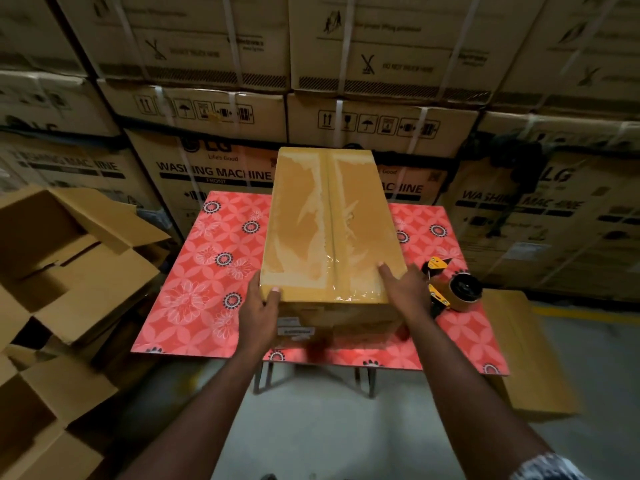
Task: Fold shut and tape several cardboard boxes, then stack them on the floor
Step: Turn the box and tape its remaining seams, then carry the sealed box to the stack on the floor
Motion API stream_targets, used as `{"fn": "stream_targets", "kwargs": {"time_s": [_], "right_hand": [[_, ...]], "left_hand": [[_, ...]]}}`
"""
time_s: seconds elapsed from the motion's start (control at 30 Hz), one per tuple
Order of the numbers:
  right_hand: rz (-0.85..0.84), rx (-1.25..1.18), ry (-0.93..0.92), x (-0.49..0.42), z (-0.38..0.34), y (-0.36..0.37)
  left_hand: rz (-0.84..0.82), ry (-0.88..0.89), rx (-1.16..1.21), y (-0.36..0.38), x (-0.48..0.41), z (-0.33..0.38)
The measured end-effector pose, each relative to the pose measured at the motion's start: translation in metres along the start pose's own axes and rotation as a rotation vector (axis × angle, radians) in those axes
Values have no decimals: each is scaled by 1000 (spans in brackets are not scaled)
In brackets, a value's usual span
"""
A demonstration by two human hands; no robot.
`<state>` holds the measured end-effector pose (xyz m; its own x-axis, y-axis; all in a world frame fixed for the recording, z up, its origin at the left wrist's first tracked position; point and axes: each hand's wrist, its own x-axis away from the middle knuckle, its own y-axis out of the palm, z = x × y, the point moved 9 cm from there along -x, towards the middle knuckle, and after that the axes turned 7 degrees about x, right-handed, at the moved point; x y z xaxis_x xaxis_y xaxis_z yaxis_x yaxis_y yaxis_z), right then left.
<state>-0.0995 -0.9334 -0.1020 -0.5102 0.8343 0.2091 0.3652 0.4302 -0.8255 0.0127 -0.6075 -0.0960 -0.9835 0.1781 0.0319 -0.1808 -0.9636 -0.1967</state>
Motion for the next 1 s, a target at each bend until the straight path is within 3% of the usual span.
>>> {"fn": "stream_targets", "kwargs": {"time_s": [0.3, 0.43, 0.67, 1.0], "right_hand": [[-50, -154, -86, 41, 23, -3], [-135, -284, -118, 43, 32, -1], [-394, -445, -213, -5, -28, 1], [-529, -589, -141, -50, -54, 17]], "left_hand": [[104, -180, 108, -14, 40, -12], [39, -223, 196, -17, 51, -12], [-243, -321, 101, 8, -30, -9], [-220, -291, 12, 30, -108, 5]]}}
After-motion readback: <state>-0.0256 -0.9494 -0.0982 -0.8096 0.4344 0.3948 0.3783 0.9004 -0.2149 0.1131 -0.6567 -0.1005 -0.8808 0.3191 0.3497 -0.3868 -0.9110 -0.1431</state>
